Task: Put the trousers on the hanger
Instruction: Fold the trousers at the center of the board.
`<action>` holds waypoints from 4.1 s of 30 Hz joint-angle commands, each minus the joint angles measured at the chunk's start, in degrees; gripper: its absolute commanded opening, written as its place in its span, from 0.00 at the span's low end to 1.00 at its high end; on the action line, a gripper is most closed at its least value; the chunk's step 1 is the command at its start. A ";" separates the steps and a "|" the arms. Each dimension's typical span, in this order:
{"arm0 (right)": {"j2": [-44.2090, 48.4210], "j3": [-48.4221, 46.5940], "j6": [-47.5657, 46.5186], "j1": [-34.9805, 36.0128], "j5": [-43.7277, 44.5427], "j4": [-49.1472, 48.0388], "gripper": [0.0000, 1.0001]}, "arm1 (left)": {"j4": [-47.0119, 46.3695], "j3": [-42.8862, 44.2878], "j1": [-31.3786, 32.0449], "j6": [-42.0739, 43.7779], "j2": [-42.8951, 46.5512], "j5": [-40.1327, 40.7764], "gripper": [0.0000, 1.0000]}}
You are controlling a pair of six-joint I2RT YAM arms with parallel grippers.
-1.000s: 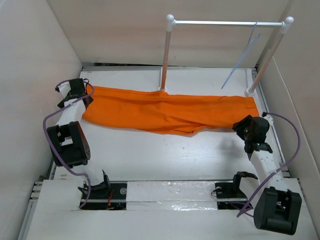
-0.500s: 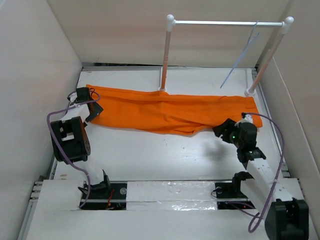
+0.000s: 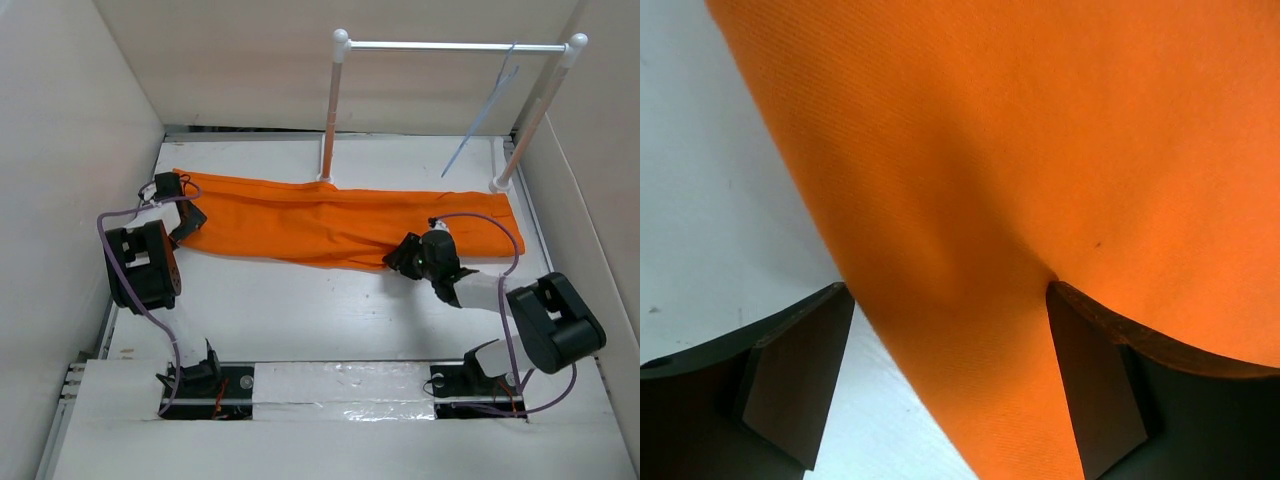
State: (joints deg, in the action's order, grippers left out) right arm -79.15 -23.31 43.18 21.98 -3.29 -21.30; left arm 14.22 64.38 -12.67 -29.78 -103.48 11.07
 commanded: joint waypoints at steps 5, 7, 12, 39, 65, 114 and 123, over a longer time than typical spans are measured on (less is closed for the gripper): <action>-4.26 -0.69 5.34 2.54 6.98 -6.30 0.10 | -1.21 1.71 -0.34 -1.07 -2.51 -1.50 0.17; -1.29 0.89 5.34 3.94 7.77 -5.25 0.00 | -0.42 2.41 -0.34 -0.46 -2.43 0.43 0.02; 10.14 7.04 5.08 6.93 9.70 0.10 0.00 | 2.74 3.30 -0.34 1.74 -1.46 8.15 0.00; 61.23 2.48 11.92 20.56 34.04 56.89 0.94 | 1.88 -8.22 14.48 -2.47 36.51 -0.25 0.47; 1.65 -12.45 -8.37 -13.72 7.69 21.92 0.28 | -25.99 -27.64 59.69 -8.19 35.10 4.49 0.11; 17.16 -12.14 -9.97 -31.44 10.31 31.57 0.57 | -34.60 -32.12 60.04 -5.29 39.05 -2.36 0.22; 38.90 -1.73 -1.88 -51.06 20.50 48.09 0.70 | -37.59 -34.76 60.04 -3.97 42.92 -5.27 0.23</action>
State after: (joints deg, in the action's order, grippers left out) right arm -41.74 -23.33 37.21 -26.48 11.38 21.50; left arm -19.09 30.33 47.51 -35.38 -62.87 7.09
